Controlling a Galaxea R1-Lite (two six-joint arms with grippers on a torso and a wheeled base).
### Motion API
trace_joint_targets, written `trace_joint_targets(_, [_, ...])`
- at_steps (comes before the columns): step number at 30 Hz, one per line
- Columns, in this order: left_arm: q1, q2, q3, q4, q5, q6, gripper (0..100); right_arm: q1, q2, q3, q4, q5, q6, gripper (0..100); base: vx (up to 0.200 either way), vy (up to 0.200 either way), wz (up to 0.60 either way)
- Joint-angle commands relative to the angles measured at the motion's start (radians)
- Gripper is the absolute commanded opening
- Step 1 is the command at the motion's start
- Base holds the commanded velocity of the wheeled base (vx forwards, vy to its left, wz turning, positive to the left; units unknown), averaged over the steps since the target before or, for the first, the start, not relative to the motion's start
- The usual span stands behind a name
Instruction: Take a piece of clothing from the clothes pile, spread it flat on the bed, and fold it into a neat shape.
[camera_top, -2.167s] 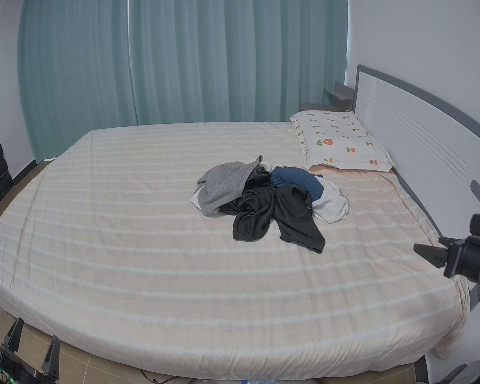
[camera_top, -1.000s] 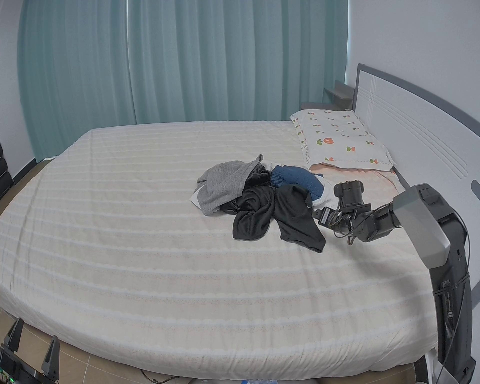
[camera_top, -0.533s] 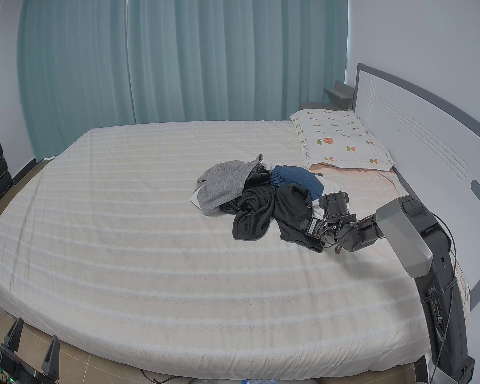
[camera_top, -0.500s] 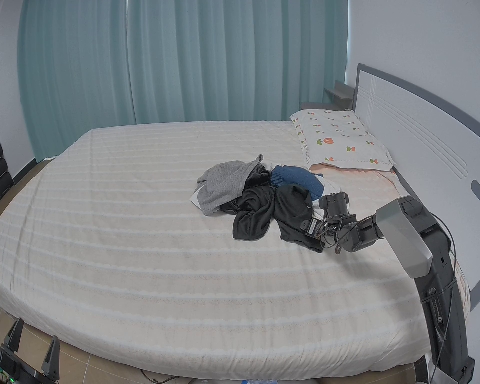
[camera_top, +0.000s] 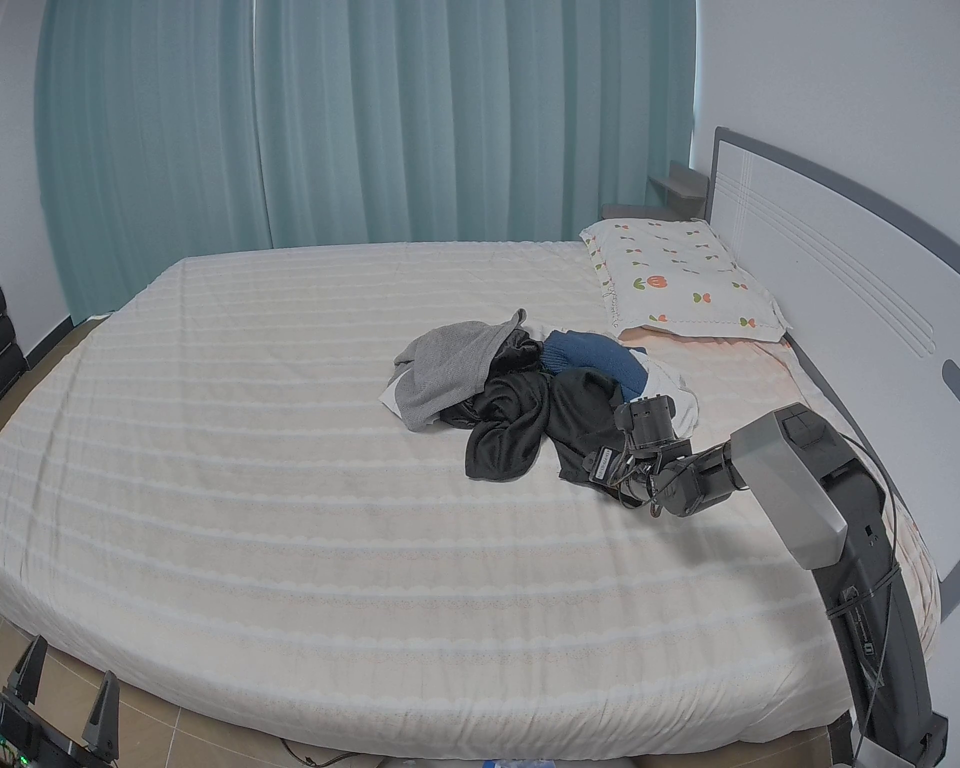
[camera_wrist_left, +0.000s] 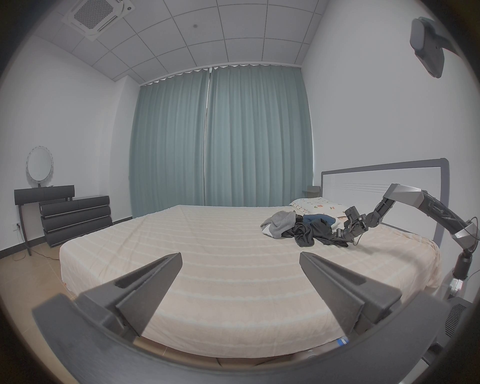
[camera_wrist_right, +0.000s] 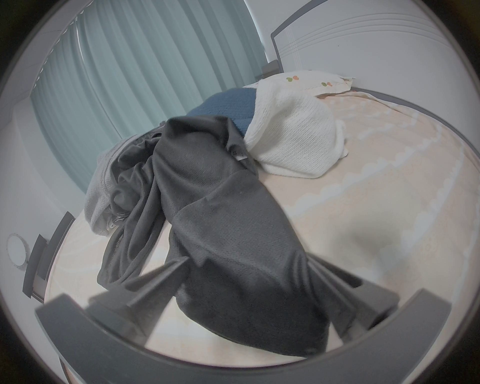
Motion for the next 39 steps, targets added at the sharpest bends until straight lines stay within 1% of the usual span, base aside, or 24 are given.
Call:
trace_joint_targets(1, [-0.001,-0.018,0.018,0.001,0.001,-0.001,100,-0.005,-0.003,0.003,-0.001,0.000,0.001,0,0.000,0.000,0.00])
trace_joint_targets(4, [-0.001,-0.018,0.018,-0.001,0.001,-0.001,100,-0.011,-0.028,0.017,0.000,0.001,0.003,0,0.000,0.000,0.00])
trace_joint_targets(6, [0.001,-0.018,0.018,-0.001,0.001,-0.001,100,-0.014,-0.054,0.031,-0.010,0.003,0.020,0,0.000,0.000,0.00])
trace_joint_targets(7, [-0.001,-0.018,0.018,-0.001,0.001,-0.001,100,-0.019,-0.080,0.046,-0.021,0.004,0.055,0,0.000,0.000,0.00])
trace_joint_targets(9, [-0.001,-0.018,0.018,-0.001,0.001,-0.001,100,-0.024,-0.149,0.112,-0.035,0.024,0.156,0,0.000,0.000,0.00])
trace_joint_targets(10, [-0.001,-0.018,0.018,-0.001,0.001,-0.001,100,-0.024,-0.149,0.112,-0.035,0.024,0.156,0,0.000,0.000,0.00])
trace_joint_targets(11, [-0.001,-0.018,0.018,0.001,0.001,-0.001,100,-0.031,-0.256,0.221,-0.035,0.115,0.225,0,0.000,0.000,0.00])
trace_joint_targets(12, [-0.001,-0.018,0.018,-0.001,0.001,-0.001,100,-0.036,-0.291,0.262,-0.037,0.158,0.237,0,0.000,0.000,0.00])
trace_joint_targets(13, [-0.001,-0.018,0.018,-0.001,0.001,-0.001,100,-0.040,-0.347,0.333,-0.040,0.221,0.248,0,0.000,0.000,0.00])
trace_joint_targets(14, [0.001,-0.018,0.018,-0.001,0.001,-0.001,100,-0.040,-0.390,0.385,-0.043,0.259,0.253,0,0.000,0.000,0.00])
trace_joint_targets(15, [0.001,-0.018,0.018,-0.001,0.001,-0.001,100,-0.040,-0.390,0.385,-0.043,0.259,0.253,0,0.000,0.000,0.00])
trace_joint_targets(16, [-0.001,-0.018,0.018,-0.001,0.001,-0.001,100,-0.042,-0.483,0.489,-0.053,0.323,0.271,0,0.000,0.000,0.00])
trace_joint_targets(19, [0.001,-0.018,0.018,0.001,0.001,-0.001,100,-0.037,-0.584,0.583,-0.081,0.366,0.322,0,0.000,0.000,0.00])
trace_joint_targets(20, [-0.001,-0.018,0.018,-0.001,0.001,-0.001,100,-0.034,-0.649,0.634,-0.101,0.385,0.357,0,0.000,0.000,0.00])
trace_joint_targets(22, [0.001,-0.018,0.018,0.001,0.001,-0.001,100,-0.028,-0.733,0.698,-0.124,0.408,0.391,0,0.000,0.000,0.00])
trace_joint_targets(25, [-0.001,-0.018,0.018,-0.001,0.001,-0.001,100,-0.022,-0.865,0.784,-0.138,0.458,0.408,0,0.000,0.000,0.00])
trace_joint_targets(26, [-0.001,-0.018,0.018,-0.001,0.001,-0.001,100,-0.022,-0.865,0.784,-0.138,0.458,0.408,0,0.000,0.000,0.00])
trace_joint_targets(27, [-0.001,-0.018,0.018,-0.001,0.001,-0.002,100,-0.021,-0.946,0.827,-0.138,0.489,0.408,0,0.000,0.000,0.00])
trace_joint_targets(29, [-0.001,-0.018,0.018,-0.001,0.001,-0.001,100,-0.013,-1.015,0.856,-0.139,0.504,0.402,0,0.000,0.000,0.00])
trace_joint_targets(30, [0.001,-0.018,0.018,0.001,0.001,-0.001,100,-0.002,-1.049,0.864,-0.141,0.501,0.399,0,0.000,0.000,0.00])
trace_joint_targets(34, [-0.001,-0.018,0.018,-0.001,0.001,0.001,100,0.006,-1.146,0.842,-0.165,0.504,0.392,0,0.000,0.000,0.00])
trace_joint_targets(36, [-0.001,-0.018,0.018,-0.001,-0.001,0.004,100,0.021,-1.173,0.844,-0.172,0.504,0.392,0,0.000,0.000,0.00])
trace_joint_targets(39, [-0.001,-0.018,0.018,-0.001,-0.004,0.007,100,0.055,-1.189,0.891,-0.172,0.508,0.394,0,0.000,0.000,0.00])
